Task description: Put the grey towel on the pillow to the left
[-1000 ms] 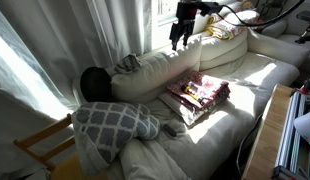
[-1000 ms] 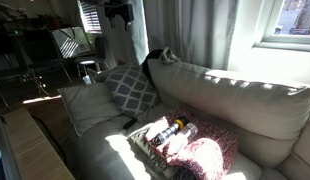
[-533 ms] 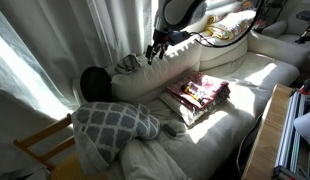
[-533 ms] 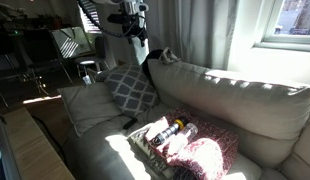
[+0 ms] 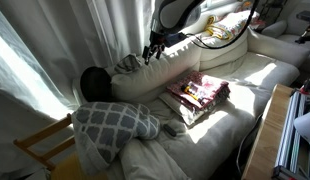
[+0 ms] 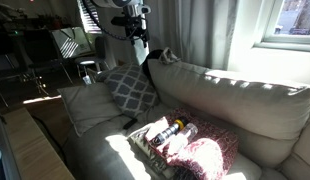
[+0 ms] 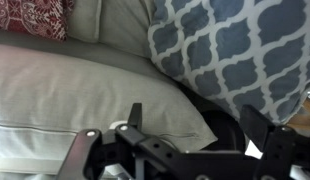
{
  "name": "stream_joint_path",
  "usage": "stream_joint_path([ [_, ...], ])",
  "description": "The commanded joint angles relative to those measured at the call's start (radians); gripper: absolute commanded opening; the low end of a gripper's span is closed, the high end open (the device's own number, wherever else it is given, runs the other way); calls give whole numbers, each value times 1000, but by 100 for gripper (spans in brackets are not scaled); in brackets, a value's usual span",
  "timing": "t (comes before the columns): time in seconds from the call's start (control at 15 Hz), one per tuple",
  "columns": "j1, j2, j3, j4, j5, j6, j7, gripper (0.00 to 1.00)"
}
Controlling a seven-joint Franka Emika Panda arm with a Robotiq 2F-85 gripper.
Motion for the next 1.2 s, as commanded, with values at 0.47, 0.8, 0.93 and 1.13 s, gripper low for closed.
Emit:
stream_joint_path([
  [0.47, 29, 358, -15, 401, 34, -38, 233, 100],
  [0.8, 45, 392, -32, 456, 12, -14, 229, 100],
  [0.93, 50, 440, -39, 522, 11, -14, 237, 100],
  [1.13, 51, 464, -41, 556, 10, -14, 238, 100],
])
